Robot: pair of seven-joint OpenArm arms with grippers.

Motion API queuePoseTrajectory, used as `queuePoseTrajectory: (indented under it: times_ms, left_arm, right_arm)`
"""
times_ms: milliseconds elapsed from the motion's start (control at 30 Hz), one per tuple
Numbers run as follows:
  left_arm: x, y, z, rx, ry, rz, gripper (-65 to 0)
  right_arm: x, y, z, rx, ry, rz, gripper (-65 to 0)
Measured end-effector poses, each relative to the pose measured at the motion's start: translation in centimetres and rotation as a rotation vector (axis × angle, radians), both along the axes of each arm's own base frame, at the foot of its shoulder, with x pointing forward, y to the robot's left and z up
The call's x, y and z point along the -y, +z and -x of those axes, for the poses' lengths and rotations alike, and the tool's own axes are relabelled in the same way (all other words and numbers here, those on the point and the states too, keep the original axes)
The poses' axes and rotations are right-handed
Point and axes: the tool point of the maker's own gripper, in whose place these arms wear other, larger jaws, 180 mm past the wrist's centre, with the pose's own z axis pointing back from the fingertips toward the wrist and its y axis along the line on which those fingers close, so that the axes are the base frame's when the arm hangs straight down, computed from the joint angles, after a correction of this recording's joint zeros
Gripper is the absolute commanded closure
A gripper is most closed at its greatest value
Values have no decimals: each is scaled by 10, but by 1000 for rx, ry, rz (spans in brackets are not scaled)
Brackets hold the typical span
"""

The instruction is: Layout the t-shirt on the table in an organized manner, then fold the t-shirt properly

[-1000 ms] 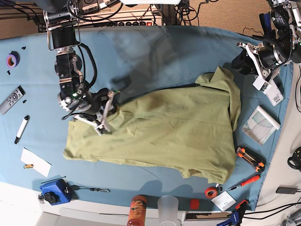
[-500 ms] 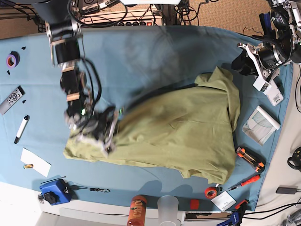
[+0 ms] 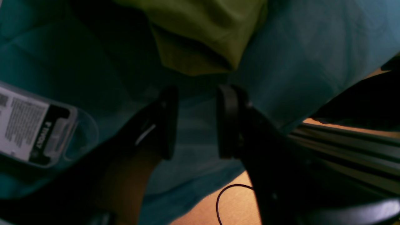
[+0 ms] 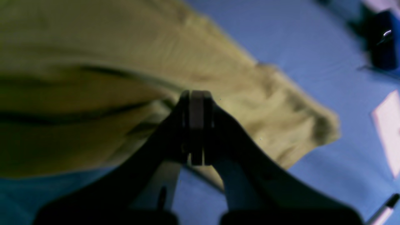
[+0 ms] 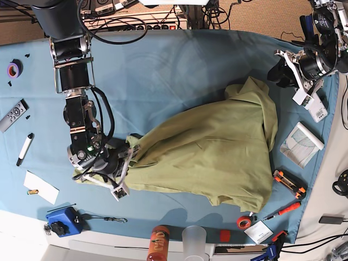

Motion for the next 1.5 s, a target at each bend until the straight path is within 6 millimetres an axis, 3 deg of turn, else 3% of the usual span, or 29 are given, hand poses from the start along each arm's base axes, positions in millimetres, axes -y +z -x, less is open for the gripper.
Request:
queuePoseTrajectory:
  times_ms: [200, 300, 367, 500, 700, 900, 1100, 1300, 1500]
  left_arm:
    - [0, 0, 0, 0, 0, 0, -218]
    - [0, 0, 0, 0, 0, 0, -218]
    - [0, 0, 0, 0, 0, 0, -218]
    - [0, 0, 0, 0, 0, 0, -218]
    - [0, 0, 0, 3, 1, 1, -218]
    - [0, 0, 0, 3, 2, 2, -218]
    - [0, 1, -1, 4, 1, 2, -218]
    - [0, 0, -1, 4, 2, 2, -218]
    - [0, 1, -1, 6, 2, 5, -218]
  right_arm:
    - [-11, -1, 4, -21, 42, -44, -4]
    - [-17, -1, 7, -34, 75, -59, -153]
    - [-22, -1, 9, -47, 86, -92, -217]
    - [-18, -4, 24, -147, 72, -69, -219]
    - [-39, 21, 49, -62, 163, -108, -219]
    - [-7, -31, 83, -121, 91, 61, -219]
    - [5, -49, 93, -57, 76, 140, -219]
    - [29, -54, 78, -15, -7, 216, -219]
    - [30, -76, 62, -55, -13, 155, -219]
